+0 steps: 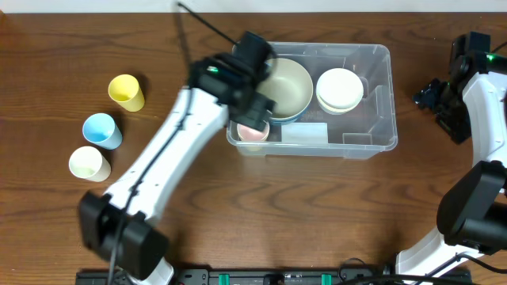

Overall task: Pack container
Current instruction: 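Release the pink cup and move the left gripper to the cream cup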

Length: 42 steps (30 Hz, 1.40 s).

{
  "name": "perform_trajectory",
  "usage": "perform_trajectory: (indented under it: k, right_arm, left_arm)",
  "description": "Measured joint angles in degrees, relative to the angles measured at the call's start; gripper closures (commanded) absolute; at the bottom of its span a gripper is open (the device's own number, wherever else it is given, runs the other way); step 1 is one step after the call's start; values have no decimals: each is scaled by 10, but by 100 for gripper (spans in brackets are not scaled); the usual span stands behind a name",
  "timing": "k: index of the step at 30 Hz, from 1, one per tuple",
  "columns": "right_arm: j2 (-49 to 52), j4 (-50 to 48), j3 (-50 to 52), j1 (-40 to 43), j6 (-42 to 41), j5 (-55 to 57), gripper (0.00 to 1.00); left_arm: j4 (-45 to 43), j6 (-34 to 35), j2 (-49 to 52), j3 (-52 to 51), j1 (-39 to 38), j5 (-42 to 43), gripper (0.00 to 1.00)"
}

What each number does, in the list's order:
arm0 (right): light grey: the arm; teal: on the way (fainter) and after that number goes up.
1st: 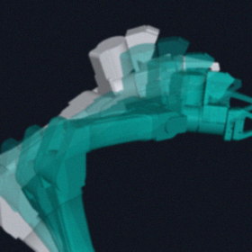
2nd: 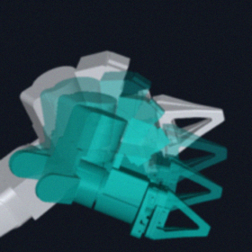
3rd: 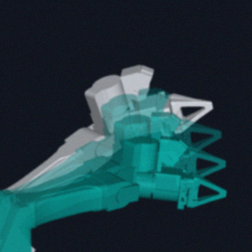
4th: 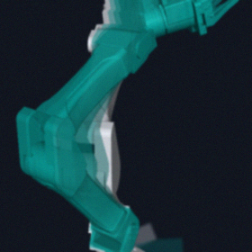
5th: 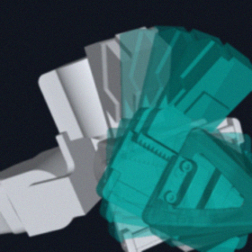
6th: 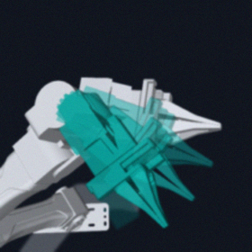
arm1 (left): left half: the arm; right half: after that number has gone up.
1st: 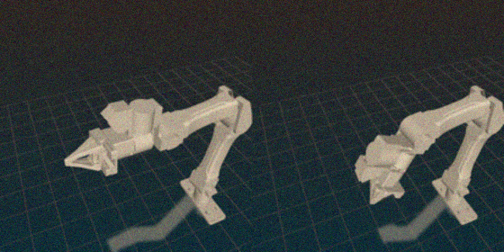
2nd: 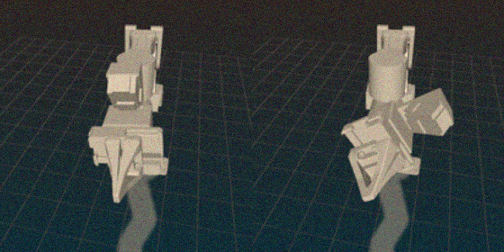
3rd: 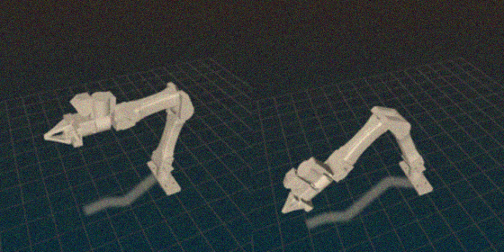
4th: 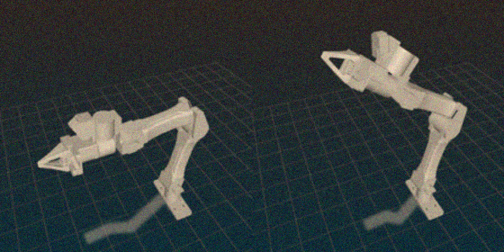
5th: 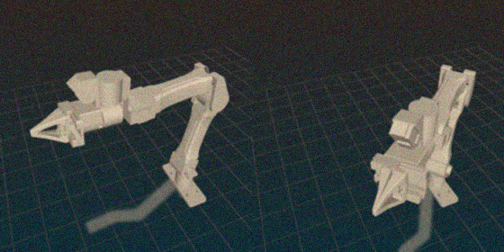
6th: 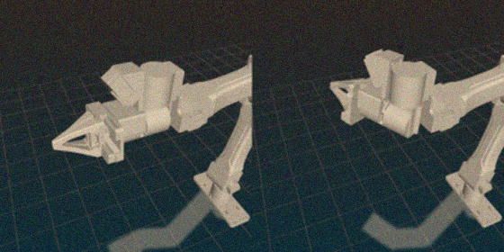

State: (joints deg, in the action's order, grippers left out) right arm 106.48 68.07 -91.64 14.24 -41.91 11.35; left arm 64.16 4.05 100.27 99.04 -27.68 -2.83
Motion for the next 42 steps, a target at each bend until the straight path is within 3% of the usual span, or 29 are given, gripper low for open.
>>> perform_trajectory:
  k: [10,19,28,42]
  right_arm:
    - [0,0,0,0,0,0,1]
    - [0,0,0,0,0,0,1]
    - [0,0,0,0,0,0,1]
    - [0,0,0,0,0,0,1]
  left_arm:
    - [82,156,-81,15,280,-57,2]
    - [109,338,-81,-78,486,-62,2]
    - [40,437,-80,-219,549,-60,2]
    - [-59,455,-80,-302,549,-49,2]
